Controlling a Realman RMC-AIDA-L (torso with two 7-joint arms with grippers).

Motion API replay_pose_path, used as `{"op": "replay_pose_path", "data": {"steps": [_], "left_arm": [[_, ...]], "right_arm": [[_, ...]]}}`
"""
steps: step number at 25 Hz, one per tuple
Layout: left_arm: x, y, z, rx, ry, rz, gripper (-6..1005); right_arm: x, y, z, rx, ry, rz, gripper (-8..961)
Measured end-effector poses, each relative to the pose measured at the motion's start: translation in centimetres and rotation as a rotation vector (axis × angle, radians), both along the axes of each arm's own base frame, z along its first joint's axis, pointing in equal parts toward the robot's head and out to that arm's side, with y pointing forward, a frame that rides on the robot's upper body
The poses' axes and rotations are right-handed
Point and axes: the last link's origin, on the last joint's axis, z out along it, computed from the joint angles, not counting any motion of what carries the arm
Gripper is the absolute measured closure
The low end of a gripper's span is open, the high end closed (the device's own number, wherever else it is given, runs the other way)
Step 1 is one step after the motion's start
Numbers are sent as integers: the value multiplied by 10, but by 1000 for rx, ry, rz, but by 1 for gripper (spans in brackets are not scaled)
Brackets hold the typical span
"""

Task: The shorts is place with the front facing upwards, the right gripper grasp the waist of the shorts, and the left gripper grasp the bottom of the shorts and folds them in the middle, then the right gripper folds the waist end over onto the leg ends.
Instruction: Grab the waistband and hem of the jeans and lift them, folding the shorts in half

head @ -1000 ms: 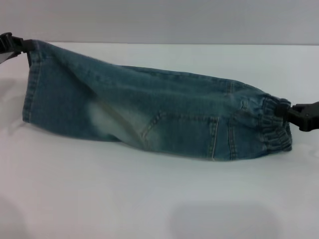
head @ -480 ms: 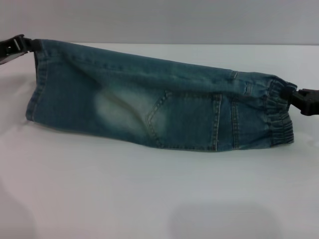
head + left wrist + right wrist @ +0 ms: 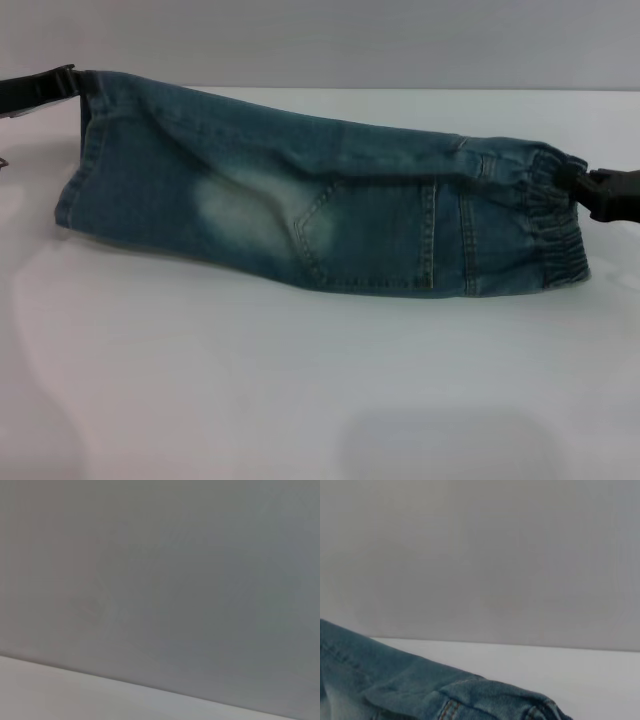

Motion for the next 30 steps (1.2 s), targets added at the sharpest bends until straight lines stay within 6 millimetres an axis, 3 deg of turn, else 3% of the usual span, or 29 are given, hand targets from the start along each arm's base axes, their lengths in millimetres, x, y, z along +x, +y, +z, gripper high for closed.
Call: {"op": "replay_pose_path", "data": {"steps": [27, 30], "left_arm": [[2, 4, -26, 27, 142, -28, 924], [-1, 6, -26, 55, 153, -11, 913]], "right_arm": [[-3, 15, -14, 37, -38, -53, 922], [1, 16, -14, 48, -43, -86, 816]]}}
